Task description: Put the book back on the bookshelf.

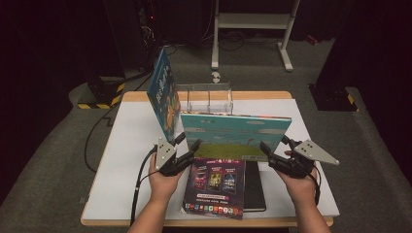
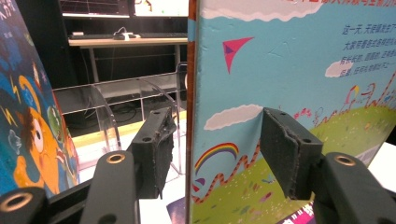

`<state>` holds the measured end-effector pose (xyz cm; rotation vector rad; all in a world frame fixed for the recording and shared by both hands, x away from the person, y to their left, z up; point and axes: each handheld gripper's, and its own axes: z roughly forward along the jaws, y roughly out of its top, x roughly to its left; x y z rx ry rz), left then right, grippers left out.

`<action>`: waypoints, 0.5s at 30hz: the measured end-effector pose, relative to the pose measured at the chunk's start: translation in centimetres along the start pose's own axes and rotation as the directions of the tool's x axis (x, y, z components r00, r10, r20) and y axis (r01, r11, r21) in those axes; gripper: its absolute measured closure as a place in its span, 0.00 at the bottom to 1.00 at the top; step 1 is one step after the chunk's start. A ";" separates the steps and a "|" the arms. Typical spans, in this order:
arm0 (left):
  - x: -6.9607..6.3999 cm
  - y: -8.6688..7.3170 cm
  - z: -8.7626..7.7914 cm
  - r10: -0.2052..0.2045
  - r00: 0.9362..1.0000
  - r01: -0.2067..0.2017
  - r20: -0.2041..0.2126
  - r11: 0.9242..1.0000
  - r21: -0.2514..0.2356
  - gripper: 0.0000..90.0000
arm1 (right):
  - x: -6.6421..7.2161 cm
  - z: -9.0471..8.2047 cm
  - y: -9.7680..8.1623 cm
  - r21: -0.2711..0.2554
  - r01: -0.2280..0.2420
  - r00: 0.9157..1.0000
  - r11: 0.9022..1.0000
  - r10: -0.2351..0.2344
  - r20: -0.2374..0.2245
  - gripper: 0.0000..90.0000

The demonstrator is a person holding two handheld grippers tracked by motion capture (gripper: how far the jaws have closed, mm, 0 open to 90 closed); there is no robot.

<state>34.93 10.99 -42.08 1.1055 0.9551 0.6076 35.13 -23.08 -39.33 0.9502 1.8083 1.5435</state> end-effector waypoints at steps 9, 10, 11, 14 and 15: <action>0.1 0.2 -0.1 0.011 1.000 -0.011 -0.001 1.000 0.009 0.49 | -0.6 1.2 0.5 0.014 -0.022 0.997 1.000 0.023 -0.074 0.31; 0.1 0.2 0.0 0.008 1.000 -0.008 -0.001 1.000 0.008 0.49 | -0.6 1.3 0.5 0.016 -0.020 0.997 1.000 0.021 -0.075 0.31; 0.1 0.2 0.0 0.007 1.000 -0.007 -0.002 1.000 0.008 0.49 | -0.5 1.3 0.5 0.017 -0.013 0.997 1.000 0.014 -0.075 0.33; 0.2 0.1 0.1 0.001 1.000 -0.001 -0.005 1.000 0.009 0.49 | -0.4 1.1 0.7 0.006 -0.007 0.997 1.000 0.007 -0.079 0.38; 0.3 0.1 0.1 0.003 1.000 -0.003 -0.007 1.000 0.012 0.49 | -0.4 1.1 0.7 0.010 -0.009 0.996 1.000 0.010 -0.084 0.39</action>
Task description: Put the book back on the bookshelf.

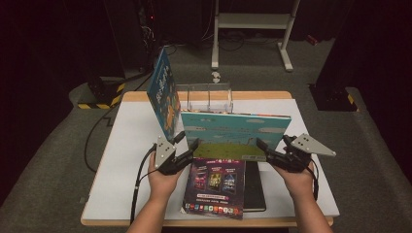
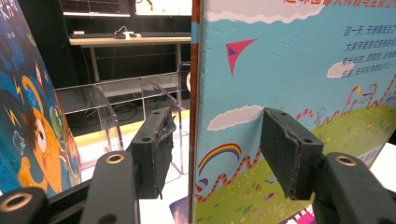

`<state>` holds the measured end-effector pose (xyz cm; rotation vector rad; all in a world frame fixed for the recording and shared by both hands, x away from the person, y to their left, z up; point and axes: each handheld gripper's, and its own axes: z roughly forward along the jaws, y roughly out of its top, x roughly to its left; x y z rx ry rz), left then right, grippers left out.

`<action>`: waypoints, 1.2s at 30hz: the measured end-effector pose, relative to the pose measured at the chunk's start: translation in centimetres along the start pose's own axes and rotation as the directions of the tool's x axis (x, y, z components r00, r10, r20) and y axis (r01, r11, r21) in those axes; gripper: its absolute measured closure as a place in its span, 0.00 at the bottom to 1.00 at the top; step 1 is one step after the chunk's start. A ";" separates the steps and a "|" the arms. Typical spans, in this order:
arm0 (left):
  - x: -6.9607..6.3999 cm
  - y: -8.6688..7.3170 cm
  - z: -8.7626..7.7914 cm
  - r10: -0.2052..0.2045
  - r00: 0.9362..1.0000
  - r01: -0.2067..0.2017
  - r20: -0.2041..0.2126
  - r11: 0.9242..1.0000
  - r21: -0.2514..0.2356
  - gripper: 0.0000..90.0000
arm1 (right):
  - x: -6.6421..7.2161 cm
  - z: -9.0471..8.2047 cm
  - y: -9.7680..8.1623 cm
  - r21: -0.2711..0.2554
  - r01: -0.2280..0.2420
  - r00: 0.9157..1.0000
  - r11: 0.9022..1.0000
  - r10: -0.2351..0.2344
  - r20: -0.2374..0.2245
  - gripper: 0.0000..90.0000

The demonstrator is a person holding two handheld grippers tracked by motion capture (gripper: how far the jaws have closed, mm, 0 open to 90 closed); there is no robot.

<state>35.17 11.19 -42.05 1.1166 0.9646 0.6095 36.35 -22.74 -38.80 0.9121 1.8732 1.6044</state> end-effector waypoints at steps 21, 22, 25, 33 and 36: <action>2.8 -0.1 -3.4 0.015 0.999 -0.013 -0.043 1.000 0.027 0.51 | -0.3 -1.2 -0.2 -0.014 -0.010 0.997 1.000 0.009 -0.076 0.54; 3.2 -0.2 -3.8 0.015 0.999 -0.014 -0.048 0.999 0.029 0.50 | -0.3 -1.2 -0.3 -0.017 -0.010 0.997 1.000 0.008 -0.080 0.54; 4.1 -0.2 -4.9 0.003 0.997 -0.001 -0.072 1.000 0.027 0.50 | -0.3 -1.4 -0.3 -0.018 -0.015 0.996 1.000 0.013 -0.092 0.56; 6.3 -0.1 -6.6 -0.009 0.993 0.013 -0.121 0.999 0.033 0.50 | -0.2 -1.8 -0.4 -0.028 -0.020 0.992 0.999 0.016 -0.126 0.67; 6.9 -0.2 -6.9 -0.018 0.990 0.024 -0.141 0.999 0.041 0.49 | -0.1 -1.9 -0.4 -0.030 -0.010 0.990 0.999 0.006 -0.140 0.73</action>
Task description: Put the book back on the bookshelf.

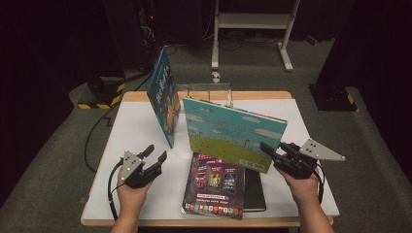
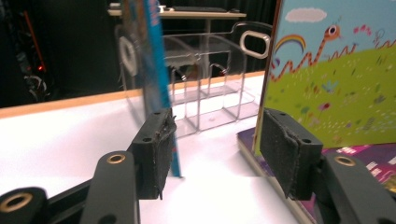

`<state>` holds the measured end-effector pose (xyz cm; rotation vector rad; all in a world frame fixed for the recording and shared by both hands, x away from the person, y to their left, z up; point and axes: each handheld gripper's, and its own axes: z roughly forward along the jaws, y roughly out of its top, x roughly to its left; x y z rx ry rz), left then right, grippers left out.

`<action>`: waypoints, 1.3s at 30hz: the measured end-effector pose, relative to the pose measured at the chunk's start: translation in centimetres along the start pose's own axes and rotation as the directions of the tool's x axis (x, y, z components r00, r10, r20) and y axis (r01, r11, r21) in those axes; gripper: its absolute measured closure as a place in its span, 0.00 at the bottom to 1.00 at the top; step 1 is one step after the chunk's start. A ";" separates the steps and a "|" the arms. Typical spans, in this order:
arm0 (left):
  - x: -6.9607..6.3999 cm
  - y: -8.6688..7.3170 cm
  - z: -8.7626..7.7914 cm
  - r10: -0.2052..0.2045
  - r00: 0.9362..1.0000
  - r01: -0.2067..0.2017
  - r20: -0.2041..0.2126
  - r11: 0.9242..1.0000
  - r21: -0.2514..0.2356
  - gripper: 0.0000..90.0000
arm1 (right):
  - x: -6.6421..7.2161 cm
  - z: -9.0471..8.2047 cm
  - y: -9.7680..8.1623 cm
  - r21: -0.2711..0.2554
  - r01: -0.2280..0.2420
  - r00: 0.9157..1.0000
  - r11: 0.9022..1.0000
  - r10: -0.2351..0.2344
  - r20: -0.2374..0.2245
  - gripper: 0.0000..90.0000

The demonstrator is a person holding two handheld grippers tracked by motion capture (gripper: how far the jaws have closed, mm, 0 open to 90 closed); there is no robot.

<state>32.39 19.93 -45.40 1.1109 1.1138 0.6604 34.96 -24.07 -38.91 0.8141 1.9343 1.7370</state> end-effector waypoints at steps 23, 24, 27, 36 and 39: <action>0.7 0.3 -0.7 -0.034 0.999 0.034 -0.004 0.999 -0.011 0.49 | 4.5 2.9 2.1 0.015 0.035 0.999 0.999 -0.035 0.015 0.90; 0.7 0.4 -0.7 -0.036 0.999 0.036 -0.004 0.999 -0.016 0.49 | 4.6 3.1 2.1 0.015 0.031 0.999 0.999 -0.032 0.021 0.90; 0.8 0.4 -0.8 -0.043 0.999 0.043 -0.006 0.999 -0.019 0.49 | 4.8 3.7 2.1 0.012 0.026 0.999 1.000 -0.027 0.035 0.90; 1.0 0.6 -0.9 -0.048 0.999 0.048 -0.005 0.999 -0.024 0.49 | 5.6 5.4 2.3 0.015 0.053 0.996 0.998 -0.054 0.073 0.89; 1.0 0.7 -1.0 -0.051 0.999 0.051 -0.003 0.998 -0.025 0.49 | 5.9 6.1 2.3 0.019 0.062 0.995 0.998 -0.063 0.081 0.89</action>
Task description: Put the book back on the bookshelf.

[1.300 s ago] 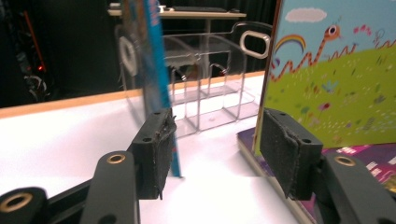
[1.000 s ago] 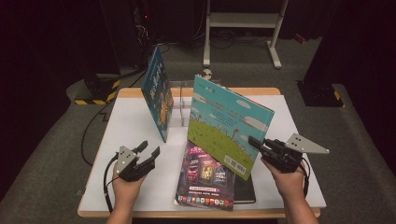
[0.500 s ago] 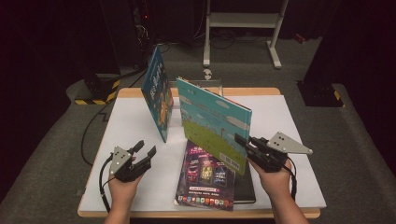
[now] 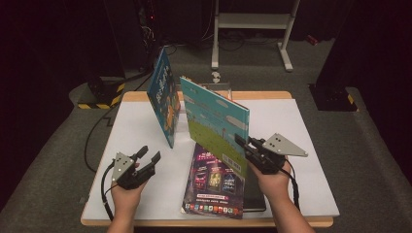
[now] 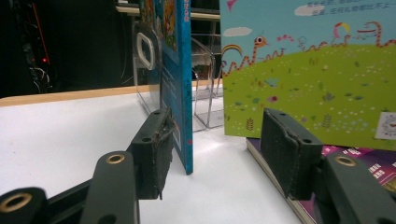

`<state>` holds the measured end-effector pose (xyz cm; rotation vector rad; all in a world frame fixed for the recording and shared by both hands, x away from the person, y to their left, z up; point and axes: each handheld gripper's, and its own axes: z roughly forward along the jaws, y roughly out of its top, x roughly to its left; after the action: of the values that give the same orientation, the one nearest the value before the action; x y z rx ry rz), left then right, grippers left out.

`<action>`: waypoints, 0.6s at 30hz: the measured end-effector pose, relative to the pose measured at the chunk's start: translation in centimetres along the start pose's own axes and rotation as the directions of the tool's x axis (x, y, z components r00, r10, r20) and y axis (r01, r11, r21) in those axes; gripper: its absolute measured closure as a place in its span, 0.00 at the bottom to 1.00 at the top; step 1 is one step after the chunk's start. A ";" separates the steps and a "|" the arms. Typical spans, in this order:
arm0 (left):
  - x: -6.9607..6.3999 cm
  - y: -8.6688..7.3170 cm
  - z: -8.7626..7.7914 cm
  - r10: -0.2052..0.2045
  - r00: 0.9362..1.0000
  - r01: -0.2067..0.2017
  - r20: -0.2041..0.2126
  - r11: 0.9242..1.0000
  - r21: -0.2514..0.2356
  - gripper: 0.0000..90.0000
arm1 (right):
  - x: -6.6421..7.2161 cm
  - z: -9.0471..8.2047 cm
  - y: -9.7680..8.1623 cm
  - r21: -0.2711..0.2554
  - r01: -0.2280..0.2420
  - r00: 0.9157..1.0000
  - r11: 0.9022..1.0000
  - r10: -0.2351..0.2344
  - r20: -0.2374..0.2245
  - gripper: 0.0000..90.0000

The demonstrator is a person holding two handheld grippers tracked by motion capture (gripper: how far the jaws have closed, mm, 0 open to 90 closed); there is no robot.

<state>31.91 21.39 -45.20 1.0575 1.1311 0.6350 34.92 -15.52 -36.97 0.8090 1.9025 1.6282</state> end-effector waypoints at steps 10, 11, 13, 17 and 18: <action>-0.1 0.1 -0.1 -0.008 1.000 0.008 0.009 1.000 0.000 0.49 | 1.0 1.6 0.6 0.019 0.021 1.000 1.000 -0.021 0.019 0.89; -0.2 0.1 -0.1 -0.010 1.000 0.010 0.011 1.000 -0.001 0.49 | 1.1 1.7 0.6 0.021 0.021 1.000 1.000 -0.022 0.021 0.89; -0.2 0.1 -0.1 -0.011 1.000 0.011 0.013 1.000 -0.002 0.49 | 1.3 2.0 0.7 0.024 0.023 0.999 0.999 -0.024 0.022 0.89; -0.3 0.1 -0.1 -0.010 1.000 0.010 0.017 1.000 0.000 0.49 | 1.6 2.4 0.8 0.032 0.023 0.999 0.999 -0.024 0.024 0.89; -0.4 0.2 -0.1 -0.016 1.000 0.016 0.020 1.000 0.000 0.49 | 1.7 2.5 0.8 0.034 0.025 0.999 0.999 -0.026 0.023 0.89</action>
<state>31.71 21.17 -44.89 1.0514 1.1210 0.6109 35.67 -12.49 -36.55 0.8104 1.9213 1.5687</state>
